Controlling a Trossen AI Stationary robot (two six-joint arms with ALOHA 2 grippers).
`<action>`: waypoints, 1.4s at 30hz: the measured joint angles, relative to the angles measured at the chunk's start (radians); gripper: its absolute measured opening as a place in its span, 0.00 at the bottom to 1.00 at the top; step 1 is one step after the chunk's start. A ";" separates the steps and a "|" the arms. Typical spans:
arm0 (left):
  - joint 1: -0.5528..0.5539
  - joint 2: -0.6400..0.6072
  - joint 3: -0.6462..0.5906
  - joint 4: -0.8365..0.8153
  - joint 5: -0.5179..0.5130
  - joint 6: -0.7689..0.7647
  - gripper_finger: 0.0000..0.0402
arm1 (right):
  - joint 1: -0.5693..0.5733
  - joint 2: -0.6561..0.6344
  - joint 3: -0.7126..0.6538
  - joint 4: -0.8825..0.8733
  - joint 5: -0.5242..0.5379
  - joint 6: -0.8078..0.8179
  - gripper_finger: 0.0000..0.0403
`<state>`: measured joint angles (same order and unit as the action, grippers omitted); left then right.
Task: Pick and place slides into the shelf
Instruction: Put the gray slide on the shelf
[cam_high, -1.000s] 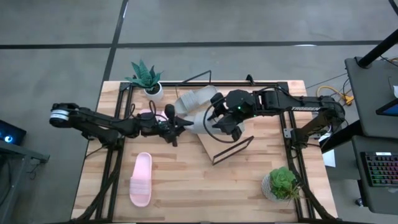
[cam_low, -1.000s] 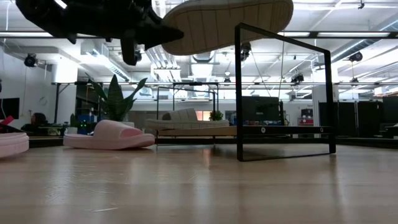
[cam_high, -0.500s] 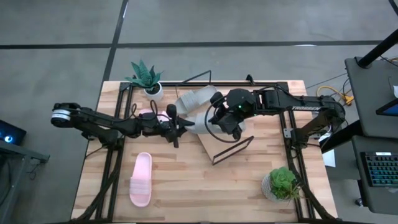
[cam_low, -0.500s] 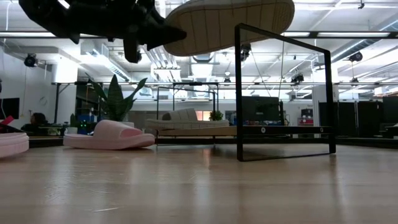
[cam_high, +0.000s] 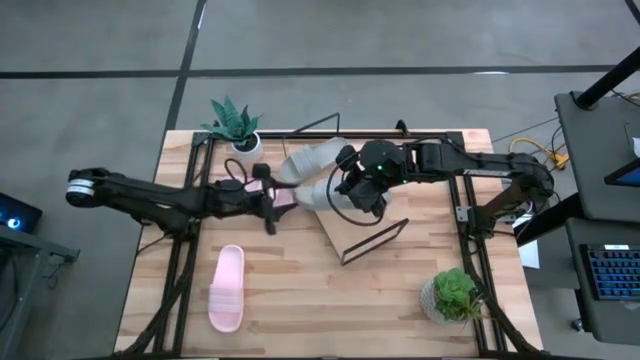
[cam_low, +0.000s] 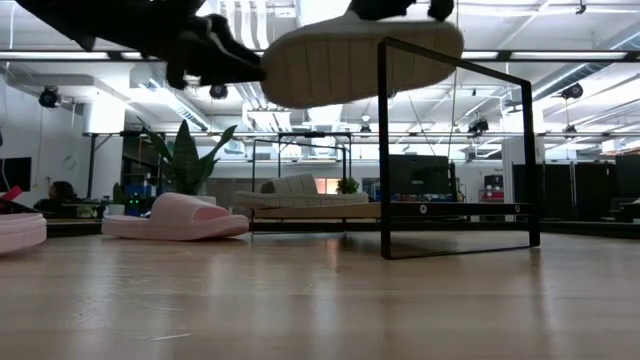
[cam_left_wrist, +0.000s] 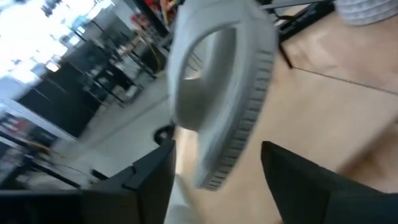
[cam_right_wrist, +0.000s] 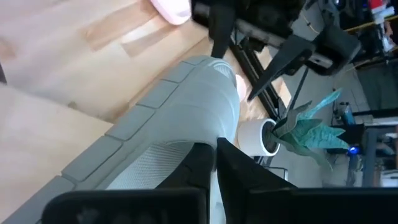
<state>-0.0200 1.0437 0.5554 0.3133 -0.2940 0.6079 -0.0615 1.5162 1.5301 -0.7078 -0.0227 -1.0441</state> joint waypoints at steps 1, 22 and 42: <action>0.000 -0.021 -0.002 -0.033 0.011 -0.025 0.56 | -0.006 0.000 -0.013 0.023 -0.002 -0.028 0.02; 0.001 -0.299 -0.162 -0.044 0.163 -0.162 0.60 | -0.010 -0.001 -0.153 0.258 -0.007 -0.301 0.02; 0.001 -0.072 -0.192 0.264 -0.009 0.085 0.52 | -0.006 -0.001 -0.151 0.304 -0.067 -0.284 0.02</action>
<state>-0.0193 0.9722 0.3636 0.5774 -0.3033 0.6929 -0.0677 1.5150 1.3792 -0.4037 -0.0902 -1.3285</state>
